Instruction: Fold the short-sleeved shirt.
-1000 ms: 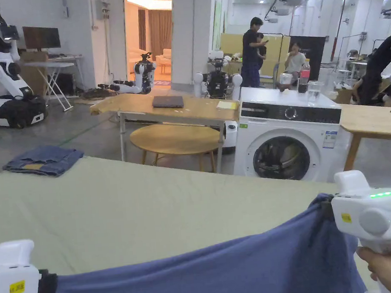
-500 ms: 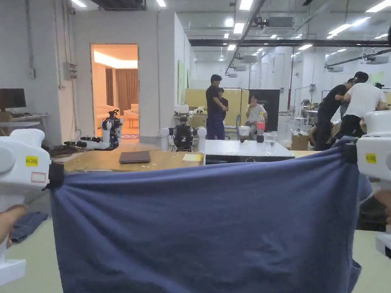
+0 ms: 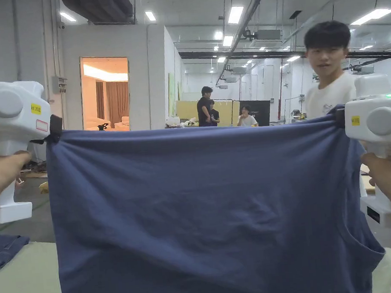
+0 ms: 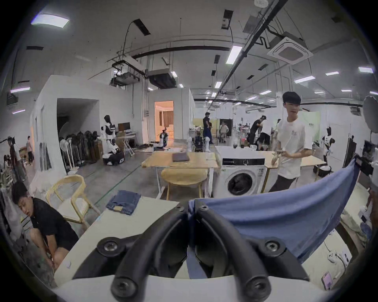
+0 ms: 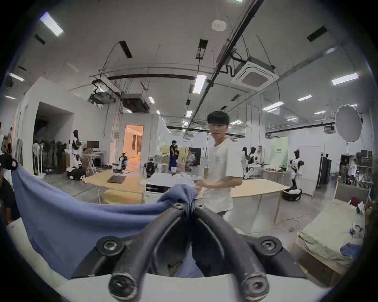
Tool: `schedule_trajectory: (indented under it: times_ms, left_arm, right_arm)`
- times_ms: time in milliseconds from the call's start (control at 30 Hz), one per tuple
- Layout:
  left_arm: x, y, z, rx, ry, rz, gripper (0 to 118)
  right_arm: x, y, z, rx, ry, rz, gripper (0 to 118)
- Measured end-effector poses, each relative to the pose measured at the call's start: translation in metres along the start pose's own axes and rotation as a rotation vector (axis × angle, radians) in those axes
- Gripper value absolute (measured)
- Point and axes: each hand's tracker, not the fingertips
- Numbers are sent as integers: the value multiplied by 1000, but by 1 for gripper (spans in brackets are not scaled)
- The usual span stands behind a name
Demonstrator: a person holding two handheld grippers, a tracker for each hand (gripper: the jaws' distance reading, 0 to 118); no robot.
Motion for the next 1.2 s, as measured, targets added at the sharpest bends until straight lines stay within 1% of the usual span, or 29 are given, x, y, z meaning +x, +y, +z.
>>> schedule_trajectory:
  times_ms: [200,400,533,700,800,967,1200]
  left_arm:
    - [8,15,-26,17,22,-50,0]
    - [13,-4,-43,0,31,-70,0]
    - [13,-37,-45,-33,2,-47,0]
    - [12,-91,-29,-78,-32,-62,0]
    - [7,-125,-9,-82,-40,-58,0]
    - [3,-179,41,-86,-74,-40,0]
    - [5,-250,105,-117,-108,-72,0]
  right_arm:
    - [-2,1,-27,19,-16,-23,1]
    - [-6,-25,-30,7,-22,13,1]
    - [-2,-59,-16,-26,-21,40,1]
    - [7,-104,19,-91,-18,51,1]
    - [13,-130,52,-113,-17,65,1]
    - [21,-169,113,-155,-21,79,1]
    - [34,-227,186,-218,-12,86,1]
